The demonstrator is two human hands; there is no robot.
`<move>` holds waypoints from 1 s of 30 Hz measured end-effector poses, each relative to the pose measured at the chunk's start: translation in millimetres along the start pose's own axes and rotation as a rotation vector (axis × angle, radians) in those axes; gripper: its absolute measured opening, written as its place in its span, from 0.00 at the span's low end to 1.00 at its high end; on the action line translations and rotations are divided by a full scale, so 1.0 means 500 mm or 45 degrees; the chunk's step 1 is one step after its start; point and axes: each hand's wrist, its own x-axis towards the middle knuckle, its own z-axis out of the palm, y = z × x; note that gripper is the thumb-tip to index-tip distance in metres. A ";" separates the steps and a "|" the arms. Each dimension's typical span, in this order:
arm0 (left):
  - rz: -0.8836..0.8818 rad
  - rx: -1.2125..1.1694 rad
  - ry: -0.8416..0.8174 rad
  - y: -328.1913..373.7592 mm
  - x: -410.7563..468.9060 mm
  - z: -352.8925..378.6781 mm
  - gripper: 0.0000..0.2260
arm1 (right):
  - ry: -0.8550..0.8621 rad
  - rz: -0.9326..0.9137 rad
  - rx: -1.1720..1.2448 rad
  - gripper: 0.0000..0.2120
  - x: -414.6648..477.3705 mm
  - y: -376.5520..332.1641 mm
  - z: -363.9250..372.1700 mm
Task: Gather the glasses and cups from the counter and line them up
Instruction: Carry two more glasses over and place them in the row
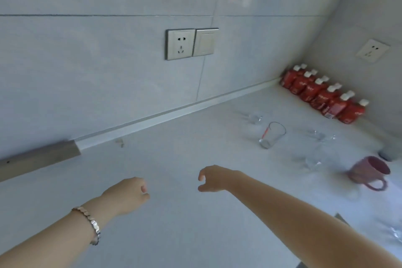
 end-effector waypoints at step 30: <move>0.220 -0.195 0.336 0.788 0.520 0.007 0.38 | 0.677 0.314 0.857 0.35 0.132 0.746 -0.189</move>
